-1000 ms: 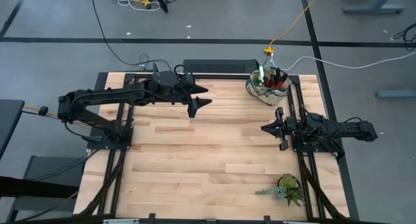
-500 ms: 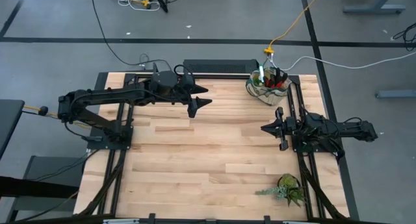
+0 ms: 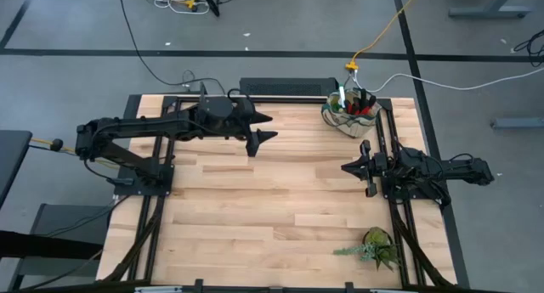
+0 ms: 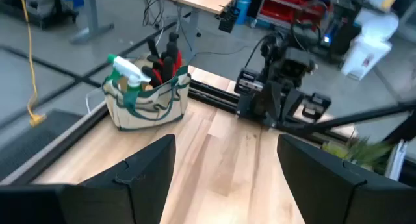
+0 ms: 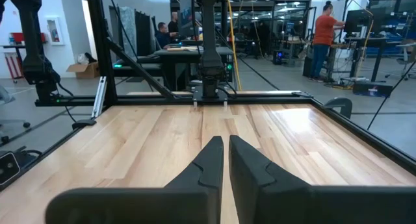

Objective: Pick & Place Garden tools in Gardening bag
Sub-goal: Return to Home Position

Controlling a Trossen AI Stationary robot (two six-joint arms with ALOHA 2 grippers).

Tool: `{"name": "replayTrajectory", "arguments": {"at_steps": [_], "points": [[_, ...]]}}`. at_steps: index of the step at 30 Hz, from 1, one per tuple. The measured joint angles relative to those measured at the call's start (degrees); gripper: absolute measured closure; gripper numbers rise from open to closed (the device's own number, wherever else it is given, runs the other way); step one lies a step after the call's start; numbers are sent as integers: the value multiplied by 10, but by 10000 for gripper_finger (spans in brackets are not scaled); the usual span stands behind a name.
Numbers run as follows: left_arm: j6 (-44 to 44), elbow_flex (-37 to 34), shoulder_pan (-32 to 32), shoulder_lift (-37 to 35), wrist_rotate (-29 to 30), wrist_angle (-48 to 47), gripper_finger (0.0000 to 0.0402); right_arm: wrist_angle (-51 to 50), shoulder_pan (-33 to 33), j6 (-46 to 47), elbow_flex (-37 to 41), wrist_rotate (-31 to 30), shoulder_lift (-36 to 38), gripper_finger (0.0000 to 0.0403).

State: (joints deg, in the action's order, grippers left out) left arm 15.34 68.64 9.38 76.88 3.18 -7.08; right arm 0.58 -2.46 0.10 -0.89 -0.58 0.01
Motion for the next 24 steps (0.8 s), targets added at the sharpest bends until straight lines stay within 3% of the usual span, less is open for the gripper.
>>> {"name": "replayTrajectory", "arguments": {"at_steps": [9,15,24], "points": [[-115,0,-45,0,24,1,124,0,0,0,0,0,0,373],[-135,-13,-61,-24,23,18,124,0,0,0,0,0,0,373],[-160,-157,-62,-117,-9,153,124,0,0,0,0,0,0,373]]}}
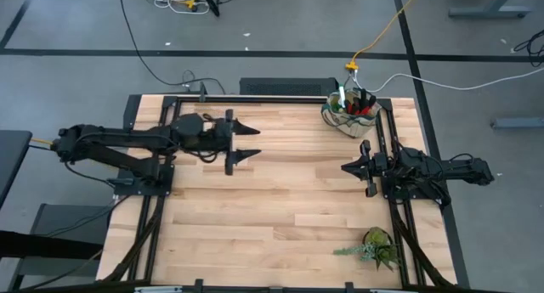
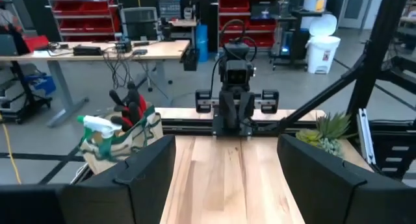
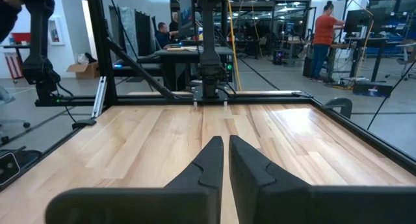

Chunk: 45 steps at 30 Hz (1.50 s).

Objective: Pick & Place Garden tools in Gardening bag
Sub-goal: Return to Home Position

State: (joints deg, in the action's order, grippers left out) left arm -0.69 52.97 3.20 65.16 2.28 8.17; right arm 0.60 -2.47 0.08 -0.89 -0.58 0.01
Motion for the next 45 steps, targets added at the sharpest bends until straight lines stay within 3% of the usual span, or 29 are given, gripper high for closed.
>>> {"name": "replayTrajectory", "arguments": {"at_steps": [8,19,34,45], "points": [[3,-167,0,-112,-22,108,124,0,0,0,0,0,0,373],[5,-337,0,-277,-29,161,124,0,0,0,0,0,0,373],[5,-494,0,-482,-35,159,124,0,0,0,0,0,0,373],[5,-524,-1,-562,-55,102,124,0,0,0,0,0,0,373]]}}
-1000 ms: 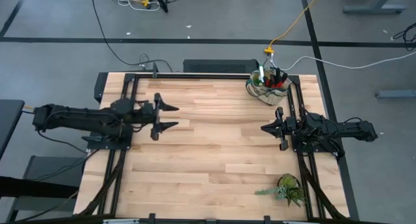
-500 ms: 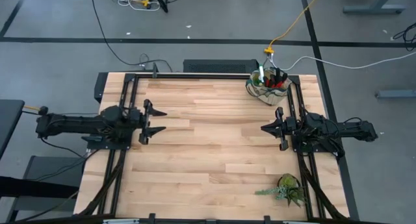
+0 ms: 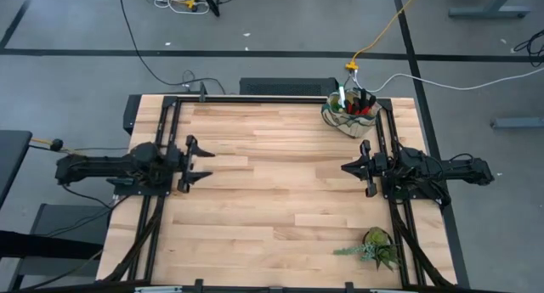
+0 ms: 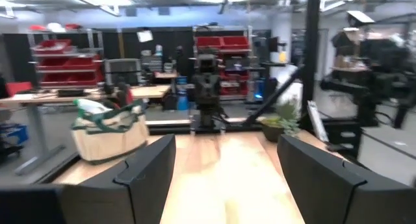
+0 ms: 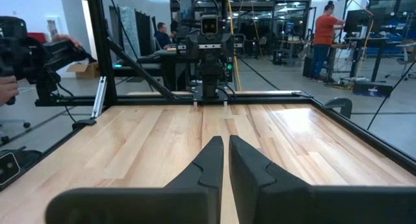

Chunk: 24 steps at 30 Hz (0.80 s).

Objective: Pick & Place Garden tools in Gardening bag
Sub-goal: Return to Home Position

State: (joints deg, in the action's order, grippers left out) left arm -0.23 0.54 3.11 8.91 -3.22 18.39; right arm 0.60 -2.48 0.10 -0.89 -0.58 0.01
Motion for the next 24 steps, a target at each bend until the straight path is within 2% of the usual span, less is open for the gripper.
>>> {"name": "replayTrajectory", "arguments": {"at_steps": [4,15,24], "points": [[-8,0,-6,-26,-25,-47,124,0,0,0,0,0,0,373],[-9,0,-8,-81,-18,-148,124,0,0,0,0,0,0,373],[-11,0,-8,-88,-16,-163,124,0,0,0,0,0,0,373]]}}
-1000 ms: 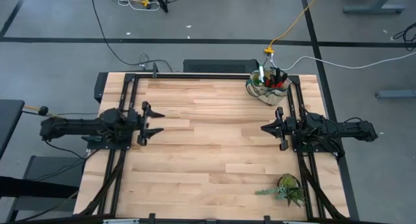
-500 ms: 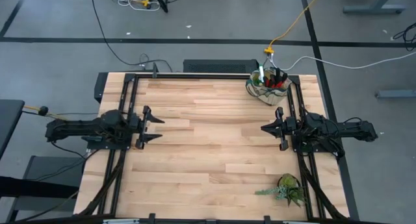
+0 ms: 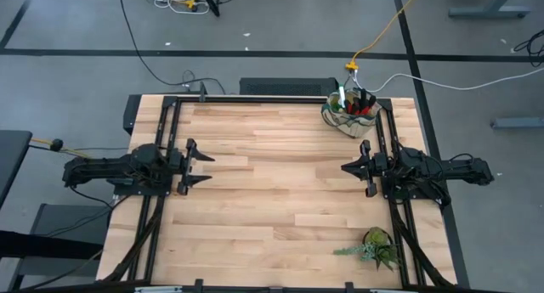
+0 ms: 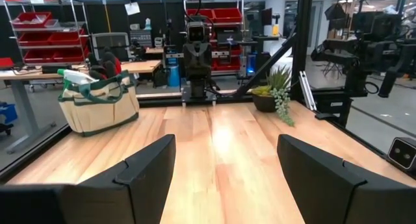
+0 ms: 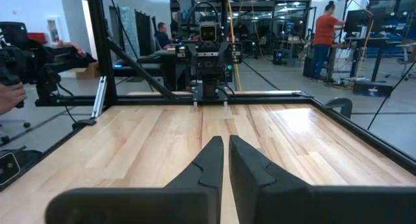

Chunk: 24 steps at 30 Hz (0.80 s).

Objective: Pick & Place Garden tools in Gardening bag
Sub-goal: Return to Home Position

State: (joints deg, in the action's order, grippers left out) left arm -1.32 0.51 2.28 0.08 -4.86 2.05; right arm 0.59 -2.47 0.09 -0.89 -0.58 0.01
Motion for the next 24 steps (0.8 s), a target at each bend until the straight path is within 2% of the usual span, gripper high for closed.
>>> {"name": "replayTrajectory", "arguments": {"at_steps": [11,24], "points": [[12,0,0,6,12,-5,124,0,0,0,0,0,0,373],[101,-1,0,10,11,20,124,0,0,0,0,0,0,373]]}}
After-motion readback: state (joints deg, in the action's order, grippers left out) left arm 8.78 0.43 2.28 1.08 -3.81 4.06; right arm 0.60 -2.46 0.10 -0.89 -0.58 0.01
